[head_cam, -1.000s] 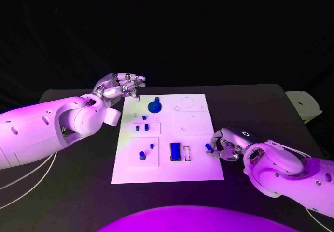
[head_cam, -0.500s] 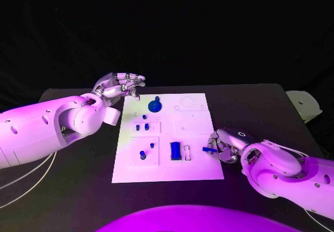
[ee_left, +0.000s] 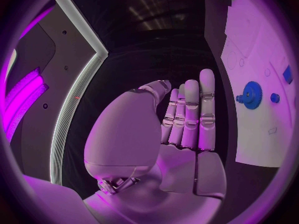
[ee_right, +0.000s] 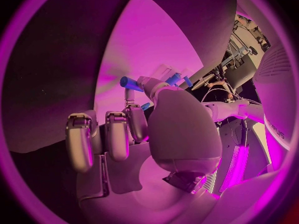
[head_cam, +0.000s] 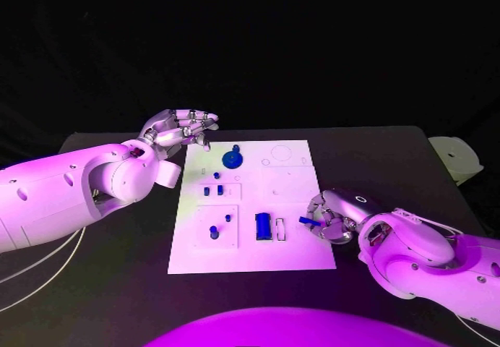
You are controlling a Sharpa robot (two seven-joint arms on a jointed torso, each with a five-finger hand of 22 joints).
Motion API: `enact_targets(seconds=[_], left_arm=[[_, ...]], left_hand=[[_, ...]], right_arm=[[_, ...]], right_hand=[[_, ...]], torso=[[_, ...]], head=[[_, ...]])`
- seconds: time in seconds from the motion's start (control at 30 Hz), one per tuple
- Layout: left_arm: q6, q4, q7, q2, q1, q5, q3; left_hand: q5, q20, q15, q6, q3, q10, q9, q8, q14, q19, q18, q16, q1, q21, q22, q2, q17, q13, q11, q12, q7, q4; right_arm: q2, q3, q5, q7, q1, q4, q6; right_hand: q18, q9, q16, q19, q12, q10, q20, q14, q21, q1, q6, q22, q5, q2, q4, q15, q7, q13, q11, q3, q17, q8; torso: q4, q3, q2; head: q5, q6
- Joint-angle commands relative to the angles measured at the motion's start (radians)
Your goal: Assemble the parts on the task board
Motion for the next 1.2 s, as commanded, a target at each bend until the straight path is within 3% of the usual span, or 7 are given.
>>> enact_targets(seconds=[0.03,0.27,0.53,0.57,0.6,0.87,1.2], left_arm=[[0.016,0.003,0.006,0.003,0.001,0.004,0.001],[0.018,0.003,0.006,0.006,0.001,0.004,0.001],[0.019,0.004,0.005,0.007,0.001,0.004,0.001],[0.020,0.005,0.005,0.007,0.001,0.004,0.001],[0.020,0.005,0.005,0.007,0.001,0.004,0.001],[0.022,0.005,0.003,0.006,0.001,0.004,0.001],[0.024,0.006,0.001,0.006,0.001,0.004,0.001]], left_hand=[[0.003,-0.002,0.003,-0.006,0.005,-0.006,0.001,0.003,-0.006,-0.007,0.006,-0.002,-0.006,-0.002,0.001,0.001,-0.001,0.002,0.001,0.004,-0.002,-0.001],[0.004,-0.002,0.003,-0.006,0.008,-0.007,0.001,0.004,-0.007,-0.007,0.006,-0.002,-0.005,-0.002,0.001,0.002,-0.002,0.001,0.000,0.005,-0.002,-0.004],[0.004,-0.002,0.003,-0.006,0.008,-0.007,0.001,0.004,-0.007,-0.007,0.006,-0.002,-0.005,-0.002,0.001,0.002,-0.002,0.001,0.000,0.005,-0.002,-0.004],[0.004,-0.002,0.003,-0.006,0.008,-0.007,0.001,0.004,-0.007,-0.007,0.006,-0.002,-0.005,-0.002,0.001,0.002,-0.002,0.001,0.000,0.005,-0.002,-0.004],[0.004,-0.002,0.003,-0.006,0.008,-0.007,0.001,0.004,-0.007,-0.007,0.006,-0.002,-0.005,-0.002,0.001,0.002,-0.002,0.001,0.000,0.005,-0.002,-0.004],[0.004,-0.002,0.003,-0.006,0.008,-0.007,0.001,0.004,-0.007,-0.007,0.006,-0.002,-0.005,-0.002,0.001,0.002,-0.002,0.001,0.000,0.005,-0.002,-0.004],[0.004,-0.002,0.003,-0.006,0.008,-0.007,0.001,0.004,-0.007,-0.007,0.006,-0.002,-0.005,-0.002,0.001,0.002,-0.002,0.001,0.000,0.005,-0.002,-0.004]], right_arm=[[0.014,0.000,0.064,-0.012,0.007,0.013,-0.056],[0.069,0.001,0.146,-0.010,0.014,-0.001,-0.065],[0.113,0.000,0.221,-0.009,0.003,-0.029,-0.020],[0.117,-0.001,0.228,-0.009,0.001,-0.033,-0.013],[0.122,-0.001,0.233,-0.009,-0.002,-0.037,-0.007],[0.139,-0.001,0.243,-0.014,-0.008,-0.062,0.014],[0.153,-0.001,0.237,-0.017,-0.009,-0.072,0.019]], right_hand=[[-0.013,0.018,0.000,0.101,0.004,0.008,-0.006,0.080,0.004,-0.018,-0.002,0.262,-0.005,-0.002,-0.065,-0.006,-0.003,0.093,0.002,0.073,0.137,0.015],[-0.013,0.019,0.000,0.101,0.004,0.008,-0.006,0.080,0.004,-0.030,-0.001,0.262,-0.013,-0.004,-0.064,-0.006,-0.004,0.094,0.002,0.075,0.137,0.016],[-0.013,0.020,0.000,0.100,0.008,0.010,-0.006,0.080,0.001,-0.089,0.004,0.261,-0.023,-0.012,-0.041,-0.006,-0.003,0.096,0.002,0.071,0.137,0.014],[-0.013,0.020,0.000,0.101,0.009,0.011,-0.006,0.080,0.002,-0.102,0.006,0.261,-0.020,-0.014,-0.035,-0.006,-0.004,0.097,0.002,0.067,0.139,0.015],[-0.013,0.020,0.001,0.101,0.010,0.012,-0.007,0.081,0.004,-0.123,0.012,0.262,0.009,-0.020,-0.024,-0.007,-0.005,0.098,0.001,0.056,0.140,0.016],[-0.014,0.025,0.003,0.103,0.025,0.020,-0.010,0.082,0.008,-0.176,0.032,0.263,-0.006,-0.012,0.009,-0.011,-0.012,0.108,-0.004,0.028,0.146,0.025],[-0.014,0.026,0.003,0.103,0.027,0.021,-0.012,0.082,0.008,-0.190,0.037,0.263,-0.017,-0.011,0.019,-0.013,-0.014,0.109,-0.006,0.019,0.145,0.028]], torso=[[0.0005,0.0004,0.001],[0.0014,0.0004,0.001],[-0.0007,0.0007,0.001],[-0.0009,0.0008,0.001],[-0.0007,0.0012,0.001],[-0.0004,0.0013,0.001],[-0.0013,0.0011,0.001]], head=[[-0.003,0.000],[-0.005,0.001],[-0.003,-0.002],[-0.002,-0.003],[-0.002,-0.004],[-0.004,-0.006],[-0.005,-0.009]])
